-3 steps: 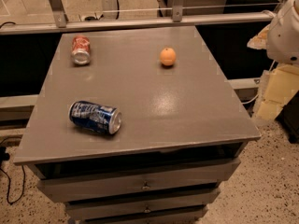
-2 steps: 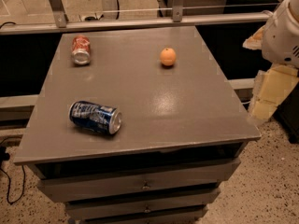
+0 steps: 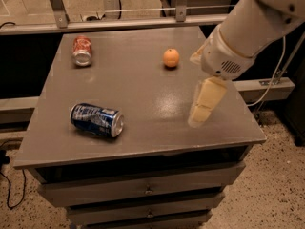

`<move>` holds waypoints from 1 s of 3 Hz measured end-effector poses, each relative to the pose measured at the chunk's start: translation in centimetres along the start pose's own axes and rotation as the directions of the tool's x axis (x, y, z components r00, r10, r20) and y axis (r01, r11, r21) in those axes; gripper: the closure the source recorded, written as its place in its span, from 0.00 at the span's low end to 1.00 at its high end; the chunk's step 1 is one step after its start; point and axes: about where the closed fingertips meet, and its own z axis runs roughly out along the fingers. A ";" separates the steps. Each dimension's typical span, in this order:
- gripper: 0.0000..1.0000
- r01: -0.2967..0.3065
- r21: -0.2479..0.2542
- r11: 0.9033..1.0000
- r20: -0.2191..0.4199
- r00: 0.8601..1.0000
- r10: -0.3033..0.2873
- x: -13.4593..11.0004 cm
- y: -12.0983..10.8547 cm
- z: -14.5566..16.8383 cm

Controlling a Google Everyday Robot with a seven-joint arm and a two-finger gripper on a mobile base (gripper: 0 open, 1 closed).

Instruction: Move pepsi can near orange

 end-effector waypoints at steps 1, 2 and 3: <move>0.00 -0.009 -0.069 0.998 0.096 0.995 0.016 -4.7 0.2 5.0; 0.00 -0.028 -0.130 0.991 0.162 0.986 0.049 -9.1 1.2 8.5; 0.00 -0.053 -0.171 0.984 0.198 0.976 0.087 -12.4 2.4 10.4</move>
Offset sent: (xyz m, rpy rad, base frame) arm 0.0234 0.1799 -0.0620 0.2829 0.1686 0.0475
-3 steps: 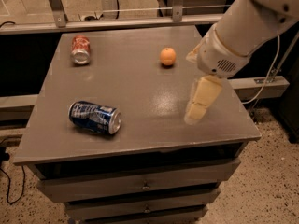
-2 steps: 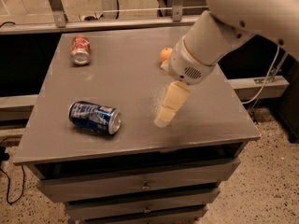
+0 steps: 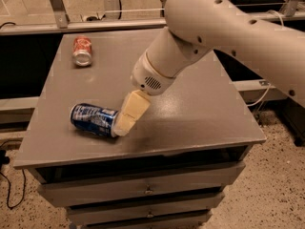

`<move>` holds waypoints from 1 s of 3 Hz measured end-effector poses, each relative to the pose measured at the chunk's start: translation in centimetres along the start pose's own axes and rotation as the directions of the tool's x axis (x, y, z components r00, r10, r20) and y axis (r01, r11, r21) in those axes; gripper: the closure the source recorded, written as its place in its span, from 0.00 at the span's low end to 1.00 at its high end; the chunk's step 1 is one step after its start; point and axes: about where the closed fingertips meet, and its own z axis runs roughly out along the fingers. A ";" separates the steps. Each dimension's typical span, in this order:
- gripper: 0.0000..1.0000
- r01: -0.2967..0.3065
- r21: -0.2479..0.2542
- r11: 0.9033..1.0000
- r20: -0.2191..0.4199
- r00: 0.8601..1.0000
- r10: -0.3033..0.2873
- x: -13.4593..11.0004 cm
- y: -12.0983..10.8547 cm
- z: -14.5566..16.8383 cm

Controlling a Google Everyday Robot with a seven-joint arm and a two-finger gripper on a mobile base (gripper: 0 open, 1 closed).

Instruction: Move pepsi can near orange

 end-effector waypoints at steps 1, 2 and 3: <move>0.00 -0.036 -0.015 0.999 0.016 0.999 0.036 -1.9 1.6 2.3; 0.17 -0.064 0.007 0.998 0.014 0.998 0.064 -2.7 3.1 3.9; 0.48 -0.089 0.031 0.996 0.019 0.996 0.089 -3.3 4.1 4.6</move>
Offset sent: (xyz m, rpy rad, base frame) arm -0.0373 0.0685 -0.0313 0.0126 0.0295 -0.1093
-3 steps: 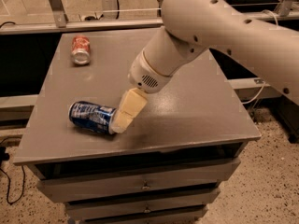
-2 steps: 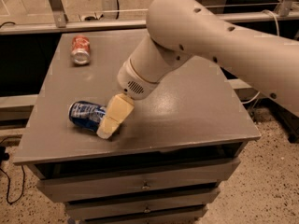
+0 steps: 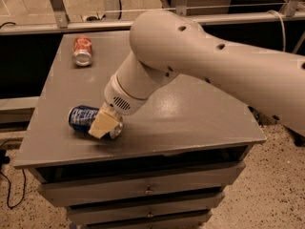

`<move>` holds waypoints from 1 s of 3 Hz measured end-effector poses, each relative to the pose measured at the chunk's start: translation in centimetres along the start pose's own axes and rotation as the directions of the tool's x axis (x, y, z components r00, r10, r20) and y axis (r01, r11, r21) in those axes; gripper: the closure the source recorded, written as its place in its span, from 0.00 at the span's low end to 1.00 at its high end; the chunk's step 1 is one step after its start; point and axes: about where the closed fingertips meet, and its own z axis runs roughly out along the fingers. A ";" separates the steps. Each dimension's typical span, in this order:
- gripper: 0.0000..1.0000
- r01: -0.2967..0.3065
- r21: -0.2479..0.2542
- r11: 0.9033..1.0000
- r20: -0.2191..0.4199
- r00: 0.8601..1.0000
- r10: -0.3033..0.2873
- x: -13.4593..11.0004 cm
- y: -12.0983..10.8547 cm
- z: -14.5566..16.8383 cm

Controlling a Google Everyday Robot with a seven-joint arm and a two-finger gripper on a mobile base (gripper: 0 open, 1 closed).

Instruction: Move pepsi can near orange

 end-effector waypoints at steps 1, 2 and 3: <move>0.72 -0.008 0.026 1.000 0.011 1.000 0.007 -0.2 0.0 -0.6; 0.95 0.012 0.123 0.992 0.026 1.000 -0.015 -0.3 -1.3 -4.1; 1.00 0.033 0.229 0.973 -0.005 0.999 -0.033 1.3 -3.2 -8.0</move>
Offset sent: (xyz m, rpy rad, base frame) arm 0.0220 -0.0575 0.0747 -0.0180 -0.2338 -0.1207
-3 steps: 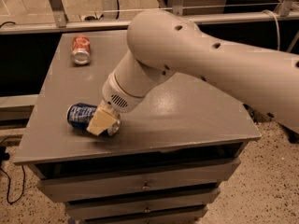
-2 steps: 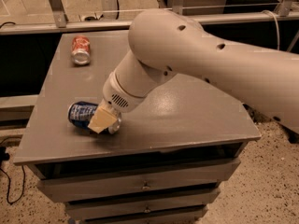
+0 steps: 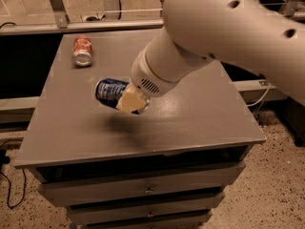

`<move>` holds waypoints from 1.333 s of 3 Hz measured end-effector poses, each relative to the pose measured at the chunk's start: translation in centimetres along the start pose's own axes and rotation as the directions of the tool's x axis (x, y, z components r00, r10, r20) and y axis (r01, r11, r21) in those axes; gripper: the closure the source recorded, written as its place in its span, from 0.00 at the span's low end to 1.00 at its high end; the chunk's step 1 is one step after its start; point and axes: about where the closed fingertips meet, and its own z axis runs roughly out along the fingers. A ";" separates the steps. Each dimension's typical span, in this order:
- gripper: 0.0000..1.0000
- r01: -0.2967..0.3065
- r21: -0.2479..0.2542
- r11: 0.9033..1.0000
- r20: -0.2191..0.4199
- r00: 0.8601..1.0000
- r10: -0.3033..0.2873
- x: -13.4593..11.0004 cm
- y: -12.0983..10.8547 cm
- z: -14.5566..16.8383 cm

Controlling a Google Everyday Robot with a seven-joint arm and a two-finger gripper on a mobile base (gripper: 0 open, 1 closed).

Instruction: Move pepsi can near orange

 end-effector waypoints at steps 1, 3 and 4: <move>1.00 0.001 0.071 0.998 -0.030 1.000 0.001 3.2 -3.1 -2.6; 1.00 -0.017 0.104 0.994 -0.060 0.998 0.023 10.0 -9.5 -3.0; 1.00 -0.011 0.122 0.992 -0.060 0.998 0.018 11.2 -12.9 -2.4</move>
Offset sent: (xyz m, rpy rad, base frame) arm 0.0594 -0.1579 -0.0223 -0.0937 -0.0569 -0.1071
